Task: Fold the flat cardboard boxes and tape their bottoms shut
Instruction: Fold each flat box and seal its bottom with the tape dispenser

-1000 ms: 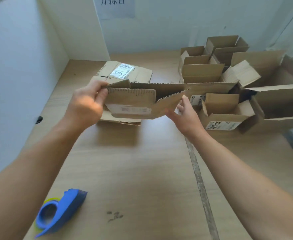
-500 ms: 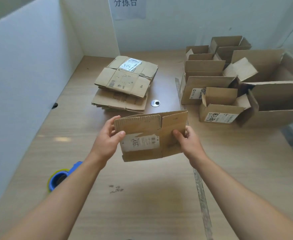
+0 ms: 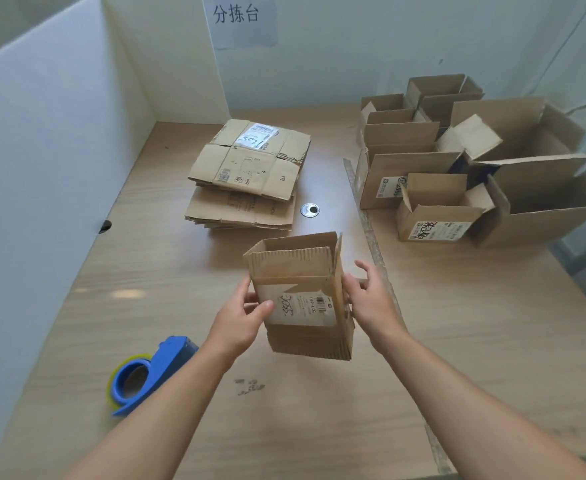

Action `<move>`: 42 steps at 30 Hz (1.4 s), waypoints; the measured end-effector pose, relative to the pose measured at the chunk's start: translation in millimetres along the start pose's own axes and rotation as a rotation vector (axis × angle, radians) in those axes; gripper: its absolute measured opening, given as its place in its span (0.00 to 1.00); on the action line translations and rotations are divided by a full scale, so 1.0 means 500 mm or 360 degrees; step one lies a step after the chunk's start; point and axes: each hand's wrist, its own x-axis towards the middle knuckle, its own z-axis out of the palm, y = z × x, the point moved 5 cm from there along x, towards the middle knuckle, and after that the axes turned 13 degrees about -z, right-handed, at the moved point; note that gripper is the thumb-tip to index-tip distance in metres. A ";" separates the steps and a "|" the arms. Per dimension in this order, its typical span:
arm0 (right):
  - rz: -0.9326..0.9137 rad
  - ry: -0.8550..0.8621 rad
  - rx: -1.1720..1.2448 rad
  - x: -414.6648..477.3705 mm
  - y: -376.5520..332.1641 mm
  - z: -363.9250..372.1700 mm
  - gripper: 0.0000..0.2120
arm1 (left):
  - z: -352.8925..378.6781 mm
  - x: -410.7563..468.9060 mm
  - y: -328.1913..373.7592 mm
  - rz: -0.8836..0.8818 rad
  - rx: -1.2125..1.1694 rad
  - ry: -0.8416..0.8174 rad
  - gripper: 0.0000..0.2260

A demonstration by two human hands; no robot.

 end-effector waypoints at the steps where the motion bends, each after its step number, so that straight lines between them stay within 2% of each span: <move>1: 0.0017 -0.0002 0.0015 -0.006 -0.006 0.014 0.14 | -0.001 0.002 0.001 -0.0002 0.0020 -0.0021 0.24; 5: 0.0103 -0.0104 0.0283 -0.036 -0.018 0.053 0.11 | -0.022 0.020 -0.015 -0.0020 -0.0069 0.0019 0.23; 8: 0.0064 -0.0296 0.0475 -0.061 -0.008 0.060 0.18 | -0.039 0.033 -0.036 -0.0074 -0.0201 -0.0036 0.18; 11: 0.0009 -0.0437 0.0417 -0.076 0.008 0.066 0.26 | -0.049 0.037 -0.045 -0.0142 -0.0313 -0.0137 0.17; 14: 0.0020 -0.0364 0.0315 -0.073 0.015 0.073 0.23 | -0.055 0.040 -0.048 -0.0144 -0.0296 -0.0248 0.18; 17: 0.0200 -0.0131 0.0304 -0.064 0.014 0.071 0.13 | -0.066 0.033 -0.046 -0.0110 -0.0229 -0.0307 0.22; 19: 0.0386 -0.0071 0.0229 -0.060 0.016 0.066 0.12 | -0.070 0.026 -0.042 -0.0087 -0.0203 -0.0387 0.28; 22: 0.0621 -0.0189 0.0227 -0.058 0.021 0.064 0.19 | -0.073 0.018 -0.043 -0.0105 -0.0303 -0.0512 0.31; 24: 0.0681 -0.0264 0.0311 -0.052 0.026 0.062 0.26 | -0.075 0.018 -0.046 -0.0132 -0.0472 -0.0547 0.26; 27: 0.0619 -0.0408 0.0283 -0.047 0.013 0.058 0.25 | -0.079 0.015 -0.047 -0.0147 -0.0583 -0.0526 0.23; 30: 0.0544 -0.0561 0.0139 -0.050 0.010 0.052 0.21 | -0.083 0.018 -0.051 -0.0134 -0.0486 -0.0426 0.25; 33: 0.0439 -0.0697 -0.0076 -0.050 0.025 0.042 0.17 | -0.085 0.028 -0.060 -0.0176 -0.0375 -0.0340 0.22; 35: 0.0366 -0.0718 -0.0174 -0.052 0.031 0.041 0.13 | -0.081 0.033 -0.069 -0.0248 -0.0290 -0.0332 0.25; 37: 0.0313 -0.0708 -0.0220 -0.059 0.037 0.047 0.11 | -0.074 0.033 -0.077 -0.0308 -0.0161 -0.0326 0.31; 38: 0.0293 -0.0686 -0.0238 -0.060 0.043 0.052 0.13 | -0.069 0.030 -0.079 -0.0308 -0.0103 -0.0307 0.30; 40: 0.0212 -0.0521 -0.0243 -0.057 0.052 0.060 0.18 | -0.062 0.024 -0.077 -0.0279 -0.0091 -0.0268 0.28; 42: 0.0058 -0.0303 -0.0194 -0.050 0.049 0.062 0.23 | -0.056 0.020 -0.069 -0.0201 -0.0079 -0.0232 0.30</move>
